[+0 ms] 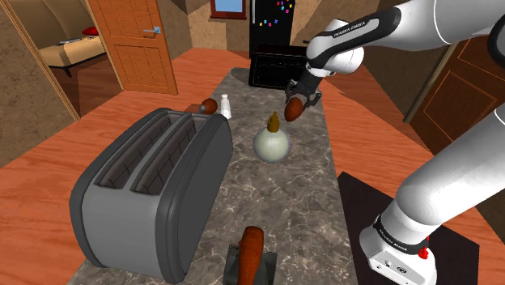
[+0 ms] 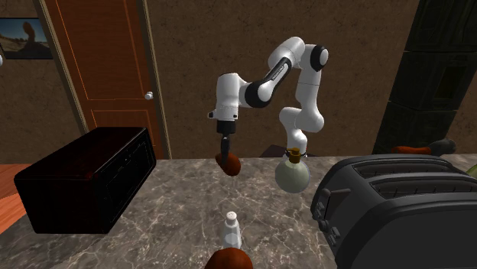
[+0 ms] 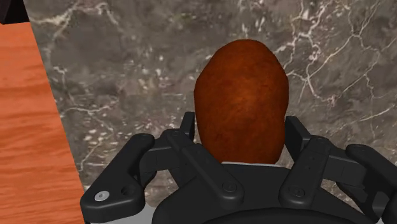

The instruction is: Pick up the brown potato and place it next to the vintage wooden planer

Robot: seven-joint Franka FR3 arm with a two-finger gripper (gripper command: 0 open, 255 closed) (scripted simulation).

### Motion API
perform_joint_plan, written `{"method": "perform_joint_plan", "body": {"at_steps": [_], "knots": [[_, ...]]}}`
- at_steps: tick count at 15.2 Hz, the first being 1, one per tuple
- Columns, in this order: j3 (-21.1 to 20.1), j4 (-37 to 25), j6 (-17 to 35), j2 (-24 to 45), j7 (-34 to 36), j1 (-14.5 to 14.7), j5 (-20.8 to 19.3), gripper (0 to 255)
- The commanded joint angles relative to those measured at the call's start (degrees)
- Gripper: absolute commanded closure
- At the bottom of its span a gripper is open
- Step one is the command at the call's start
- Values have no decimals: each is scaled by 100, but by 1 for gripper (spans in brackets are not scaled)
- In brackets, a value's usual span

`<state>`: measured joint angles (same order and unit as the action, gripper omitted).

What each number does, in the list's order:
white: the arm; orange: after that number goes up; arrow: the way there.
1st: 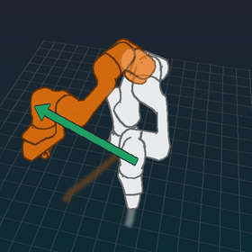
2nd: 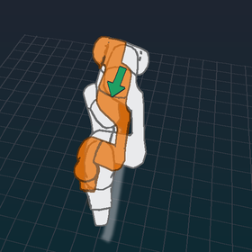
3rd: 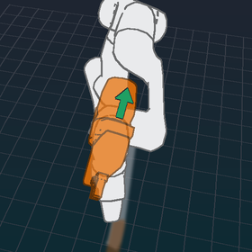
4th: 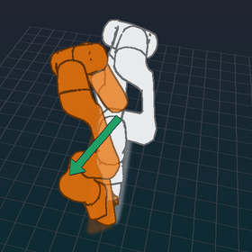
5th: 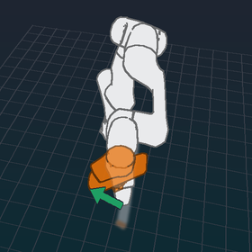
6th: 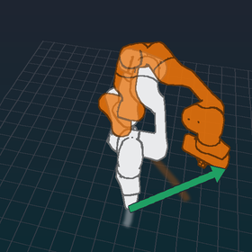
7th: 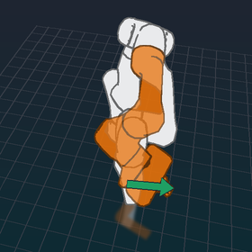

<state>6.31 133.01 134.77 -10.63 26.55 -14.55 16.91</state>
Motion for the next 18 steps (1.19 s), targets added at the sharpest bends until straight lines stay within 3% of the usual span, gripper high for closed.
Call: {"method": "perform_joint_plan", "body": {"at_steps": [1,18], "knots": [[8,-118,-170,-53,45,-19,-51,255],[-14,-1088,-1442,-394,444,-84,-334,255]]}}
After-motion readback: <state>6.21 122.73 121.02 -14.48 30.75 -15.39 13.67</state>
